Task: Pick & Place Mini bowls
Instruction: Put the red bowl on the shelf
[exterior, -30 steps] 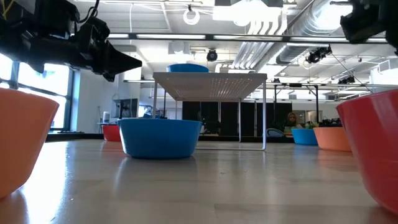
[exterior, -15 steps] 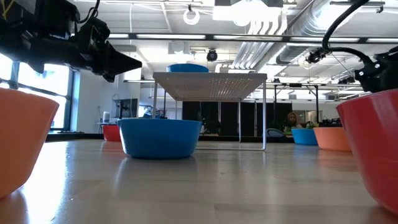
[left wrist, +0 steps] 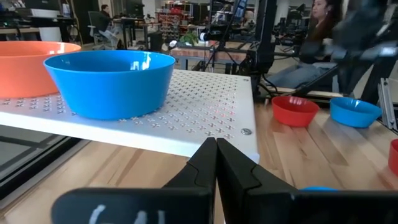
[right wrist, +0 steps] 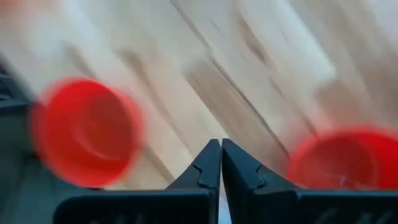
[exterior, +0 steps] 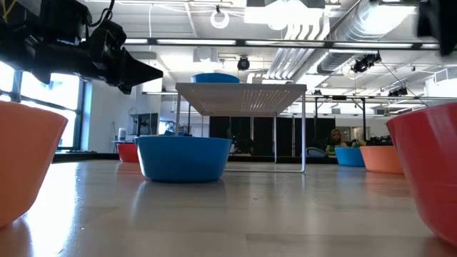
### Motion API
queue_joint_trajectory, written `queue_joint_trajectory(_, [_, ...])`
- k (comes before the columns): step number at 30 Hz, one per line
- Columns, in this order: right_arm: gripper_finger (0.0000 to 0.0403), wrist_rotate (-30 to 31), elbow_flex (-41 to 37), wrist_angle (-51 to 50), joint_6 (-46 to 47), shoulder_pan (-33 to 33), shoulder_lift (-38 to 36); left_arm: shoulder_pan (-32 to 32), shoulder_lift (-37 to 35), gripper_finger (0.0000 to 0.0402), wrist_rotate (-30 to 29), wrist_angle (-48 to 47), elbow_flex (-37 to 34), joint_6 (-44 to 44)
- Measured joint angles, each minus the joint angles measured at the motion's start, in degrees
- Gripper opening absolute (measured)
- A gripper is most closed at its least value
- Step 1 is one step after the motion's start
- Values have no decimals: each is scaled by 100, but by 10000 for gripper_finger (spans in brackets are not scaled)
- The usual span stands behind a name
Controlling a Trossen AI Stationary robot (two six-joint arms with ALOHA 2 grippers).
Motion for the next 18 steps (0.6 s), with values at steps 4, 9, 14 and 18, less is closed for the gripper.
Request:
queue_joint_trajectory(4, [7, 338, 639, -342, -265, -245, -8, 0, 0, 1, 39, 0, 0, -2])
queue_joint_trajectory(9, [28, -116, 418, -1157, 697, -339, -4, 0, 0, 1, 39, -39, 0, -4])
queue_joint_trajectory(14, [96, -453, -518, -764, 1282, -19, 2, 0, 2, 1, 39, -133, 0, 0])
queue_joint_trajectory(18, [150, -635, -1346, 253, 1609, 134, 7, -2, 2, 1, 37, -133, 0, 13])
